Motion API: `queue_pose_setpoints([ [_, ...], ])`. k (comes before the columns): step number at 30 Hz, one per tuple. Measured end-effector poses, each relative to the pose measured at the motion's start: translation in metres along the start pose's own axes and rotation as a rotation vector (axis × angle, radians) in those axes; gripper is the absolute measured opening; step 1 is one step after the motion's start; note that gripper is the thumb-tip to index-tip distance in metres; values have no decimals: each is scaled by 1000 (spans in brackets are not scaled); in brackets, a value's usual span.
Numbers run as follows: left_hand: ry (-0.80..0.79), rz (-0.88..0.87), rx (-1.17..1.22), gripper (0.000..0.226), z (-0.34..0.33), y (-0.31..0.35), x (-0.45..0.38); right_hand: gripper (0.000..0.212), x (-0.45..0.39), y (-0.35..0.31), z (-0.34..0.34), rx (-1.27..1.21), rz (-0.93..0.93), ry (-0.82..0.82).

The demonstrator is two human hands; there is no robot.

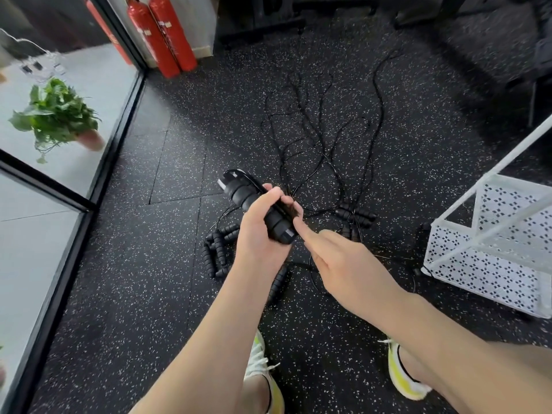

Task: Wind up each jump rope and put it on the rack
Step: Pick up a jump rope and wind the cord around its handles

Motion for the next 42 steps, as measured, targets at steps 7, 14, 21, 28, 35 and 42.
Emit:
queue_pose_setpoints([
  [7,-7,-63,-16,23,-1,1,-4,50,4,-5,5,-78,33,88],
  [14,-34,-66,-149,39,-3,4,-1,33,5,-17,35,-225,-12,346],
  [21,-54,-49,-116,19,-3,5,0,26,3,-10,18,-165,-99,119],
  [28,-36,-31,-44,24,-3,2,1,19,4,2,3,-358,-256,-19],
  [35,-16,-21,-55,22,-5,-1,2,8,6,1,1,-469,-316,-49],
  [42,-14,-26,-88,25,-6,-4,0,7,9,6,-6,-810,-610,-93],
])
Point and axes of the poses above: each hand's wrist, its own x-axis away from the middle knuckle, its own z-axis out of the back of the hand, y = z × x, the point moved 6 cm from there along -x, towards the middle knuckle, and after that the axes turned 8 degrees about z, right-handed, at the moved point
